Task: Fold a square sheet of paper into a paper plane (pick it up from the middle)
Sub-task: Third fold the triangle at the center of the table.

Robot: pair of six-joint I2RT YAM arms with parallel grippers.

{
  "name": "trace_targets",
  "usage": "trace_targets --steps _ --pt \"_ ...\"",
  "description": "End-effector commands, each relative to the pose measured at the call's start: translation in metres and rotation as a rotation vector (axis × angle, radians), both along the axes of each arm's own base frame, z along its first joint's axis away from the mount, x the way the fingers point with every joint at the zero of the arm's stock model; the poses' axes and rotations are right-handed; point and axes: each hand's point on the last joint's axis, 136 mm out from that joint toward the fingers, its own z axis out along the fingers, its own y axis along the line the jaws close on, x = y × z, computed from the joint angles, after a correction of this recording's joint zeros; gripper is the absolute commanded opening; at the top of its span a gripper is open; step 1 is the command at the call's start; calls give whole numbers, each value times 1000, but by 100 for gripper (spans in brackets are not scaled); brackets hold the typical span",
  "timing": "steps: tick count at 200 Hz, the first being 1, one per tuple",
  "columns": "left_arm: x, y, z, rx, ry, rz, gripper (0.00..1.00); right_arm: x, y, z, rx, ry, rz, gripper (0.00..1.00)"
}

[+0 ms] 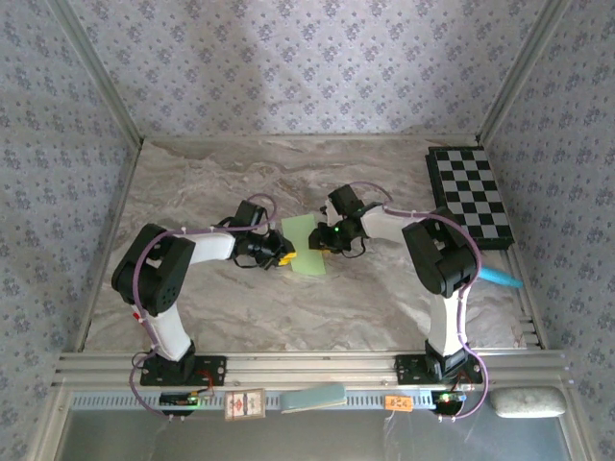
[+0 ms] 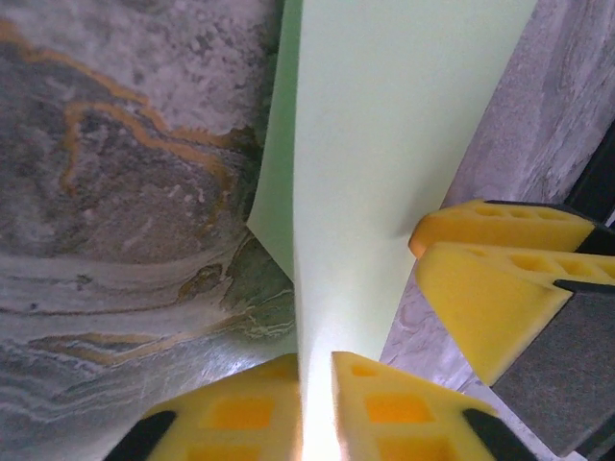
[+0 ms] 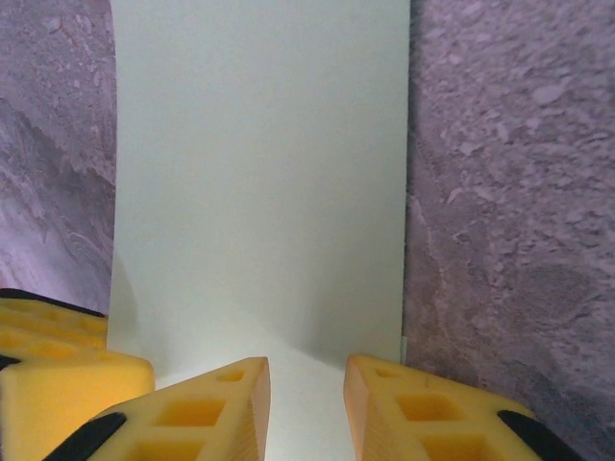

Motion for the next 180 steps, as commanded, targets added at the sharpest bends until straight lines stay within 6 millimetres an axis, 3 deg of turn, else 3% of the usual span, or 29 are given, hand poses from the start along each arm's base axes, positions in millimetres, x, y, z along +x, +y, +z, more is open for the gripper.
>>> trace_targets --steps 1,23,56,102,141,180 --pt "0 -4 6 -25 4 -4 7 -2 -10 -4 -28 -8 -8 33" --pt "1 -3 8 -25 9 11 0 9 -5 25 17 -113 19 39" --pt "3 -3 14 -28 20 40 0 19 -9 62 25 -311 59 58" --pt "3 -3 24 -33 54 66 0 11 -20 98 -14 -623 136 74" --pt "5 -5 29 -45 76 90 0 -10 -7 105 -2 -772 285 78" --pt "9 -7 33 -53 76 96 0 -40 16 94 -3 -880 471 77"
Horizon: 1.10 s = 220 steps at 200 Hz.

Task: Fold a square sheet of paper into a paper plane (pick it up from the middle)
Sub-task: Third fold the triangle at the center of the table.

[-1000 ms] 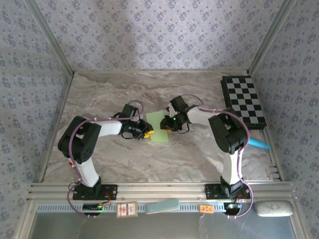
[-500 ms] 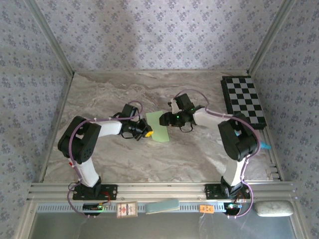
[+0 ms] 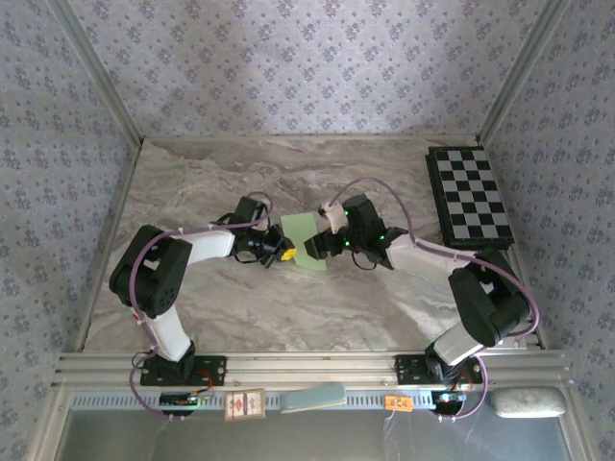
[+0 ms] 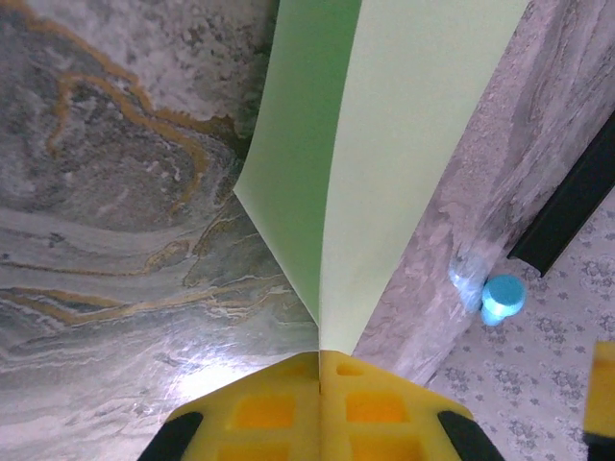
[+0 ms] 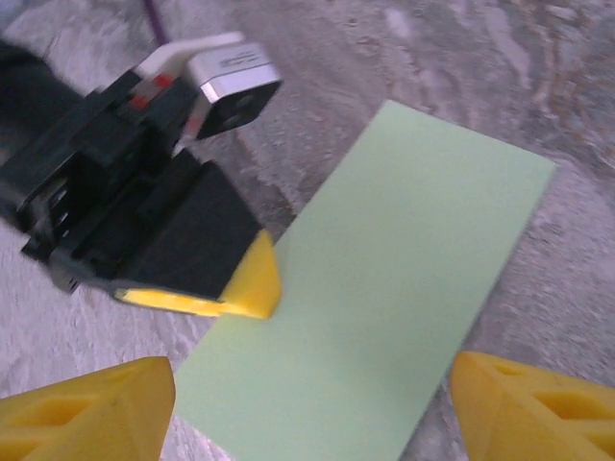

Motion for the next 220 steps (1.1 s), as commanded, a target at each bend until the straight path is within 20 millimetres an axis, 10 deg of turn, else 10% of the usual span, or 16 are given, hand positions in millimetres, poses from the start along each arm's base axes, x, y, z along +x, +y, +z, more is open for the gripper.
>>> trace_targets --steps 1,85,220 --pt "4 -5 20 -28 -13 4 0 -15 14 3 -31 -157 135 77" --pt "4 -7 20 -34 -1 1 0 -37 25 -40 -137 -379 276 73" --pt "2 -8 17 -35 12 -7 0 -34 38 -37 -115 -394 315 36"
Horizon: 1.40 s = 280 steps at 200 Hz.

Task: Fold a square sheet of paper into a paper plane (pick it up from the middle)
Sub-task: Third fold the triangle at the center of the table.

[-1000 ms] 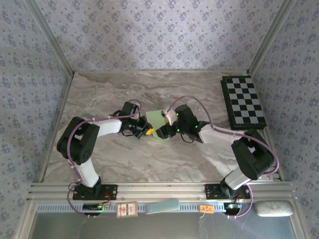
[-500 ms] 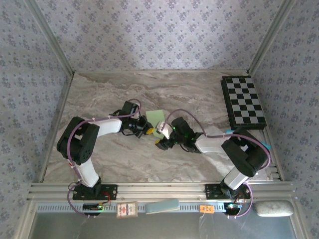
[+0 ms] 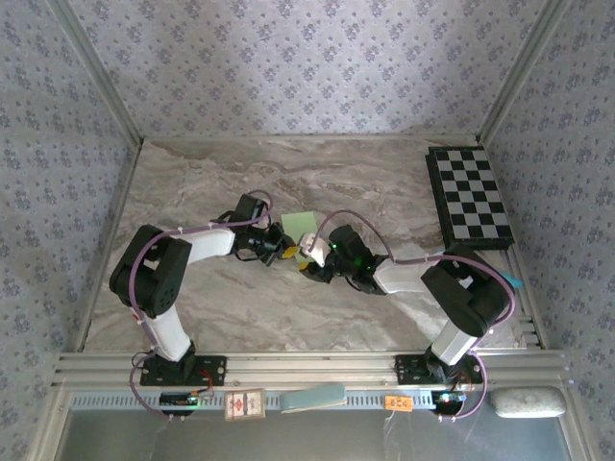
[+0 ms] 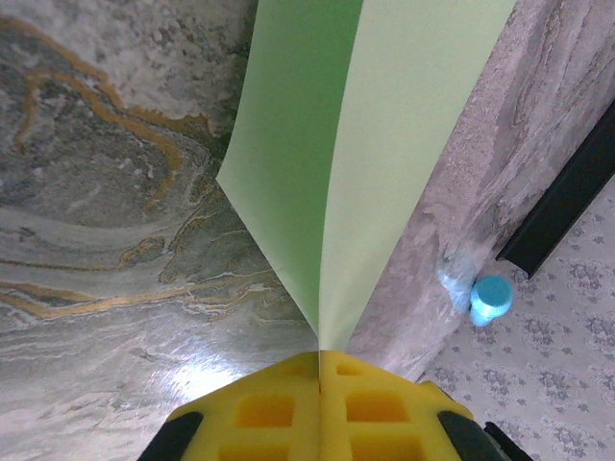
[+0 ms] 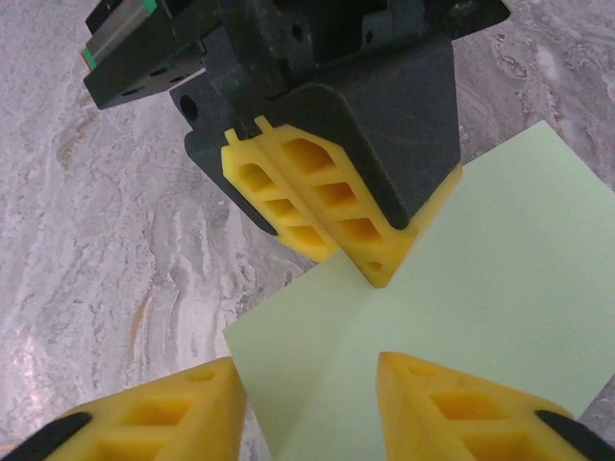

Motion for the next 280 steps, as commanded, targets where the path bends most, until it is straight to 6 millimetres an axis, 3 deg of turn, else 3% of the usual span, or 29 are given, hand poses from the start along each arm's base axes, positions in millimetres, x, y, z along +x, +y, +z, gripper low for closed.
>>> trace_targets --steps 1,66,102,133,163,204,254,280 --pt "-1 -6 12 -25 2 -17 0 0 10 11 27 -19 32 36" --pt "-3 -4 10 -16 7 -20 4 -3 16 14 45 3 61 17" --pt "-10 14 7 41 13 -35 17 -11 17 13 57 53 79 5" --pt "-7 44 21 105 -30 -27 29 -18 20 15 90 145 76 0" --pt "7 47 40 102 -113 -33 36 -23 24 18 135 251 46 0" --pt "30 32 40 104 -160 -73 34 -28 29 23 193 361 20 0" --pt "45 9 9 164 -118 -162 25 -32 29 14 182 436 6 0" --pt "44 12 -9 231 -87 -190 20 -27 26 7 176 461 -32 0"
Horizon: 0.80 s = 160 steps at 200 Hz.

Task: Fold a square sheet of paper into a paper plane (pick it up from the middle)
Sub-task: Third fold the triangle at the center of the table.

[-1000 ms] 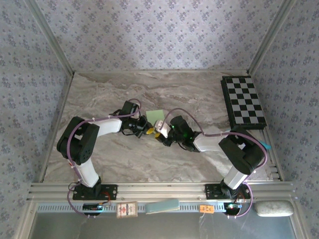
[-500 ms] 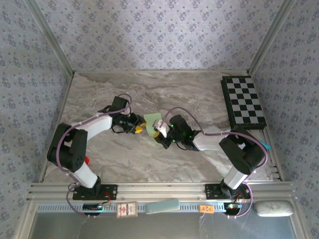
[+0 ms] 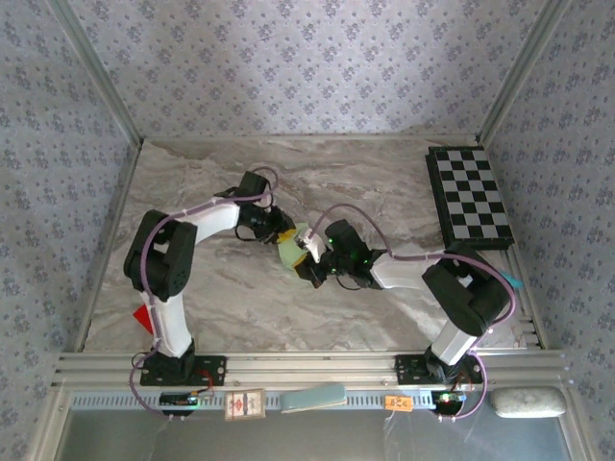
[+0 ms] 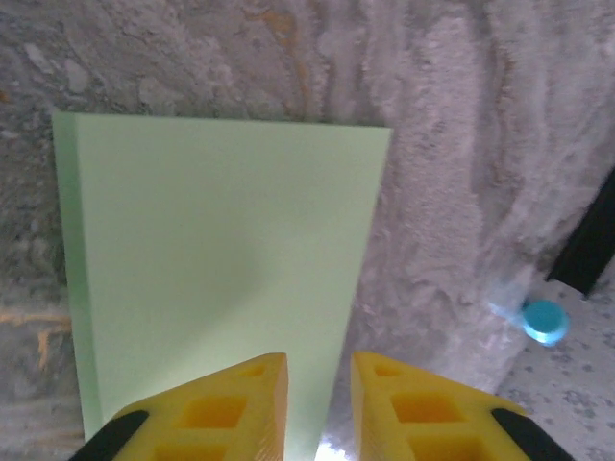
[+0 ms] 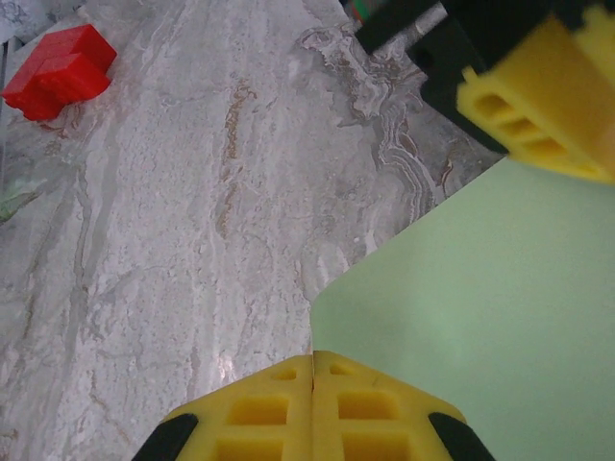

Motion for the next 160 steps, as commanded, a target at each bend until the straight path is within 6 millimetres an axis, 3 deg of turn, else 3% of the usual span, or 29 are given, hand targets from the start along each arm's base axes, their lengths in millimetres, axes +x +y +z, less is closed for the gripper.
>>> trace_targets --steps 1,85,160 --pt "-4 4 -11 76 15 -42 20 3 1 -6 -9 65 -24 0" --pt "-23 22 -60 273 128 -107 7 25 -9 -21 -77 142 -158 0" --pt "-26 20 -69 290 144 -133 5 54 -30 -34 -195 119 -350 0"
